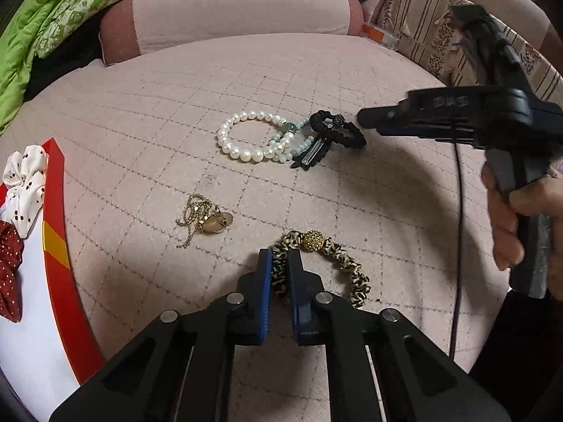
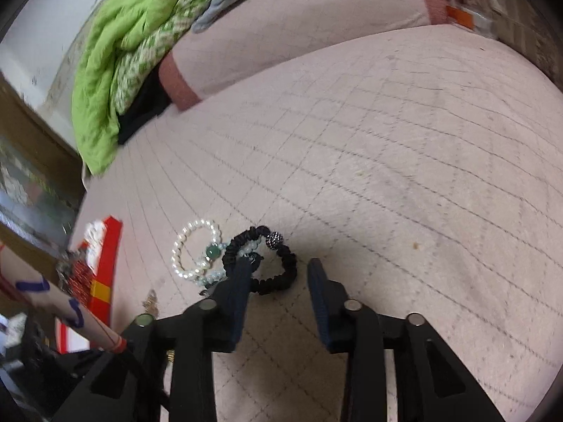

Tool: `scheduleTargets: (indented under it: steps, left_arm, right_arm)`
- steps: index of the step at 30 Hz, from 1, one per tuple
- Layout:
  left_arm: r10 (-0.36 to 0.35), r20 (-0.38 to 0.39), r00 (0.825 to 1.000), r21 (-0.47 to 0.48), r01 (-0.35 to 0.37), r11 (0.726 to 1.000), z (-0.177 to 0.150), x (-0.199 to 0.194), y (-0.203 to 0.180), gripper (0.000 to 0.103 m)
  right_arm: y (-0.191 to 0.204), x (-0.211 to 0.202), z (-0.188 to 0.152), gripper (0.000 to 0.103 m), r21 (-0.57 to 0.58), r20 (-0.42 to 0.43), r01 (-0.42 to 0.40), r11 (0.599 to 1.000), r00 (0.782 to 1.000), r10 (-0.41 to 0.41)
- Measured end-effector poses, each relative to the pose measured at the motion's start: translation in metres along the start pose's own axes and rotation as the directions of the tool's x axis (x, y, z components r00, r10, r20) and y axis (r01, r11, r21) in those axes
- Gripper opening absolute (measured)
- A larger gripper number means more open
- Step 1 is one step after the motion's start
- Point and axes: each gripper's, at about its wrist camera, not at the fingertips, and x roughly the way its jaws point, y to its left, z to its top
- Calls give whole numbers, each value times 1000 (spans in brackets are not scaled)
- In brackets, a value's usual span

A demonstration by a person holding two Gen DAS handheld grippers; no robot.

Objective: Organize jewelry
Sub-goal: 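Grasp the black beaded bracelet with the right gripper and lift it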

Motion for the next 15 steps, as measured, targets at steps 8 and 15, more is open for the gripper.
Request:
scheduleTargets:
  steps: [8, 15]
  left_arm:
    - [42, 13, 999, 29, -42, 999, 3, 5, -9, 8]
    - [29, 84, 996, -3, -29, 1000, 11, -7, -3, 6]
  right_arm:
    - [17, 31, 1, 22, -179, -35, 150, 972, 987, -158]
    - [29, 22, -4, 6, -303, 37, 281, 911, 958, -284]
